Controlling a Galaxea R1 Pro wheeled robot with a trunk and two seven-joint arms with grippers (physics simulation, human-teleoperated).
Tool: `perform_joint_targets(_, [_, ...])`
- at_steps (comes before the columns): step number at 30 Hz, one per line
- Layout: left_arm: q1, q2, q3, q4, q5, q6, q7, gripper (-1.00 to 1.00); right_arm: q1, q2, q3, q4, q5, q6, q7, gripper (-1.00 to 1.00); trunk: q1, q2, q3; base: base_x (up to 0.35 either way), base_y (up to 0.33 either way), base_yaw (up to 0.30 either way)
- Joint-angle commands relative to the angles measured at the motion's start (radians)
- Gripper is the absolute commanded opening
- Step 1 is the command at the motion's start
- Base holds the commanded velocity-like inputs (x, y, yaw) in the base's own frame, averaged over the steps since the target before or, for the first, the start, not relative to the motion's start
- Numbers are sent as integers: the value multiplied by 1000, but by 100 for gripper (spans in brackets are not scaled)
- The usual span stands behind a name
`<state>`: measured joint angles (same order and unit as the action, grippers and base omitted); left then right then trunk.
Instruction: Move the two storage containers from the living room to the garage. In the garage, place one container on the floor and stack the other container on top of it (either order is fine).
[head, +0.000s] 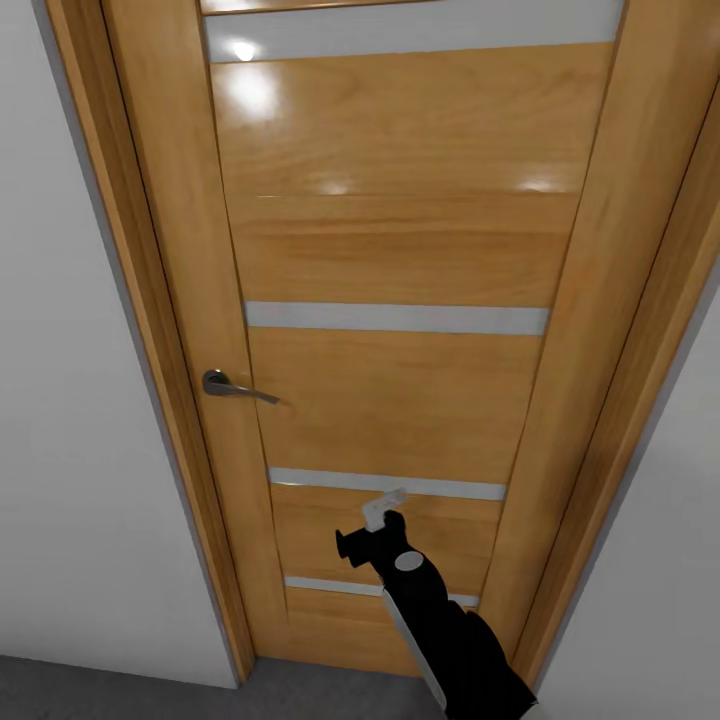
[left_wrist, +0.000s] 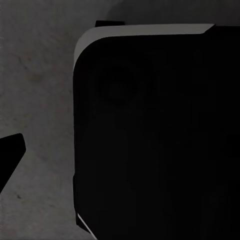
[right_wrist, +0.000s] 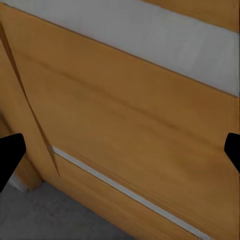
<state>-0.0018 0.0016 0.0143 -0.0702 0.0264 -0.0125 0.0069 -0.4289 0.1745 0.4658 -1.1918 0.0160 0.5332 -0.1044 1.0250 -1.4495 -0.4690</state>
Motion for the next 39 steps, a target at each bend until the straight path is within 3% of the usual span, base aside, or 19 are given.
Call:
perform_joint_targets(1, [0,0,1,0,3,-1,0,100,-1,0,2,-13,1,8,-4,100,0,-1,-1,0,0,0])
perform_joint_targets(9, [-1,0,1,-2,3,-1,0,100,-1,0,6,-39,1,4,-7,100,0,-1,-1,0,0,0])
perform_joint_targets(14, [0,-2,1,-2,3,-1,1,100,-2,0,51,-46,6,-36,-9,100,0,-1,-1,0,0,0])
perform_joint_targets(17, [0,-1,1,-2,3,-1,1,100,-5,0,78,-53,45,-102,-1,100,0,-1,-1,0,0,0])
perform_joint_targets(18, [0,-1,1,-2,3,-1,1,100,-14,0,83,-54,72,-123,2,100,0,-1,-1,5,0,0])
perform_joint_targets(19, [0,0,1,-2,3,-1,1,100,-60,0,91,-45,135,-154,21,100,0,-1,-1,151,0,0])
perform_joint_targets(23, [0,0,1,-2,3,-1,1,100,-98,0,94,-16,161,-170,44,100,0,-1,-1,252,0,0])
perform_joint_targets(27, [0,0,1,-1,3,-1,1,100,-120,0,94,36,166,-212,49,100,0,-1,-1,310,0,0])
perform_joint_targets(34, [0,0,1,-1,3,-1,1,100,-123,0,96,47,168,-228,51,100,0,-1,-1,320,0,0])
perform_joint_targets(39, [0,0,1,-1,3,-1,1,100,-124,0,135,48,172,-229,50,100,0,-1,-1,320,0,0])
